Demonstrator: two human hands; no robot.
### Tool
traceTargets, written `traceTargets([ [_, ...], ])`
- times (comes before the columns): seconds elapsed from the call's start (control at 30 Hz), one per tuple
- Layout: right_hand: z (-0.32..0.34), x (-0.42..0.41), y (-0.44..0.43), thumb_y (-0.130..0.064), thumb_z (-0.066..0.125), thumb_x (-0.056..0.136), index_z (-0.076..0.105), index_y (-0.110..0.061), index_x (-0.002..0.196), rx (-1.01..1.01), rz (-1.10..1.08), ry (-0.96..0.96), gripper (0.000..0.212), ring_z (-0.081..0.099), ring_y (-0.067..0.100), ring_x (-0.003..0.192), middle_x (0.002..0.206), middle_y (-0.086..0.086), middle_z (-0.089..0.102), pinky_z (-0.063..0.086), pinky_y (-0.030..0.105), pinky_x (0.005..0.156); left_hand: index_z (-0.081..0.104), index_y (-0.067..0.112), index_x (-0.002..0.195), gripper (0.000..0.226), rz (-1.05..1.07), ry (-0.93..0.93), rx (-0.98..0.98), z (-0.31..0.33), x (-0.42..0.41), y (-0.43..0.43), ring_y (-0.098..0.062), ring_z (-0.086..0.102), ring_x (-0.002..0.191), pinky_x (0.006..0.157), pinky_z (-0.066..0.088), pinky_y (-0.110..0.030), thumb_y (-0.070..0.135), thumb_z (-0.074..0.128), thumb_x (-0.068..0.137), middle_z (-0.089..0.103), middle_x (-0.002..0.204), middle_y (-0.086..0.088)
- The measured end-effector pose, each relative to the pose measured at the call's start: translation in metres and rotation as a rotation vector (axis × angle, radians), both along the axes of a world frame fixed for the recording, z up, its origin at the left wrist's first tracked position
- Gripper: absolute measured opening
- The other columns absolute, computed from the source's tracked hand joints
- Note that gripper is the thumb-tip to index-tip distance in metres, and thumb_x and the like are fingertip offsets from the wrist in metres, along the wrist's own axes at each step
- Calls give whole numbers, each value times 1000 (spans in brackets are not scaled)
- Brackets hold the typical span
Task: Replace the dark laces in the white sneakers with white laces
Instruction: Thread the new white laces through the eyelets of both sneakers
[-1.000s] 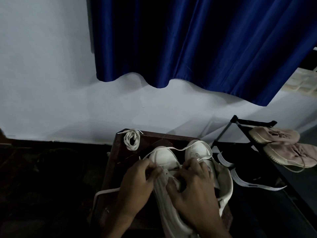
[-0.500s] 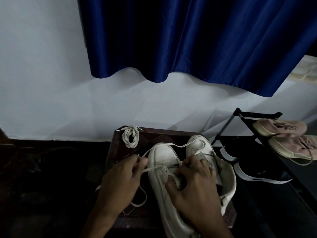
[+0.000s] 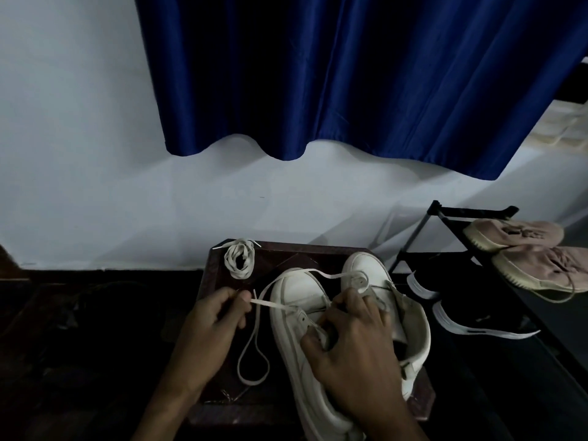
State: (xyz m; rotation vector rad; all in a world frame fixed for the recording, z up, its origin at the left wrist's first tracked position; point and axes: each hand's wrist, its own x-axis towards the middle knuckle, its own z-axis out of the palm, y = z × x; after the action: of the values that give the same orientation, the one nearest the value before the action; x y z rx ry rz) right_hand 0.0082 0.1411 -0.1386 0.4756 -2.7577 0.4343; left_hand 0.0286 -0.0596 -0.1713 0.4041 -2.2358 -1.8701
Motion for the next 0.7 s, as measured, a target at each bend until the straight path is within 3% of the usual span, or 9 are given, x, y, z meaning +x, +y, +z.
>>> traceTargets([
  [0.13, 0, 2, -2, -50, 49, 73, 60, -27, 64, 19, -3, -16, 27, 49, 17, 88, 90, -9, 51, 37, 36, 80, 66, 25, 73, 27, -188, -102, -45, 7, 9, 25, -3, 53, 56, 52, 39, -18, 31, 54, 97, 66, 67, 5],
  [0.27, 3, -2, -18, -46, 45, 75, 61, -21, 65, -13, -23, -24, 31, 53, 25, 87, 90, 0, 53, 45, 40, 76, 70, 17, 84, 29, -100, -102, 55, 12, 6, 33, -9, 68, 82, 70, 48, -30, 28, 49, 100, 74, 85, 3],
  [0.33, 3, -9, -29, -45, 44, 76, 65, -17, 69, -7, -4, -22, 35, 55, 28, 86, 91, 3, 54, 48, 41, 73, 69, 14, 90, 26, -42, -105, 139, 19, 2, 31, -17, 70, 87, 65, 51, -37, 27, 49, 100, 74, 89, 2],
  [0.4, 8, -21, -32, -49, 41, 85, 69, -15, 80, -53, 53, -126, 44, 55, 28, 91, 96, 5, 55, 47, 40, 81, 67, 15, 92, 24, -14, -95, 95, 25, 0, 27, -15, 70, 82, 60, 52, -41, 28, 49, 100, 72, 84, 8],
  [0.47, 18, -36, -20, -46, 50, 93, 70, -16, 93, -221, 92, -250, 36, 56, 26, 96, 101, 6, 56, 45, 36, 88, 66, 15, 93, 22, -53, -116, 77, 31, -1, 23, -14, 69, 73, 51, 49, -34, 28, 49, 100, 72, 84, 8],
  [0.5, 22, -46, -11, -37, 54, 93, 68, -16, 99, -236, 113, -213, 26, 56, 26, 98, 105, 6, 56, 44, 36, 89, 64, 13, 93, 23, -86, -130, 88, 32, -2, 21, -17, 67, 66, 47, 46, -30, 28, 48, 101, 73, 84, 4],
  [0.57, 33, -67, 5, -23, 53, 90, 65, -17, 109, 9, 172, -164, 23, 55, 29, 105, 112, 5, 59, 44, 36, 88, 60, 9, 87, 27, -136, -149, 72, 34, -5, 19, -17, 57, 53, 43, 41, -25, 28, 48, 101, 69, 72, -2],
  [0.63, 41, -79, 10, -26, 49, 91, 62, -18, 113, 303, 213, -346, 26, 56, 30, 113, 119, 6, 62, 43, 37, 92, 57, 8, 82, 31, -162, -156, 21, 37, -8, 19, -11, 48, 45, 40, 36, -23, 30, 48, 101, 59, 58, 1],
  [0.7, 47, -82, 10, -36, 49, 94, 61, -16, 111, 430, 218, -491, 30, 57, 30, 114, 120, 9, 62, 42, 43, 97, 58, 9, 79, 32, -182, -155, 34, 45, -13, 21, -9, 41, 41, 39, 34, -22, 32, 48, 101, 51, 54, 3],
])
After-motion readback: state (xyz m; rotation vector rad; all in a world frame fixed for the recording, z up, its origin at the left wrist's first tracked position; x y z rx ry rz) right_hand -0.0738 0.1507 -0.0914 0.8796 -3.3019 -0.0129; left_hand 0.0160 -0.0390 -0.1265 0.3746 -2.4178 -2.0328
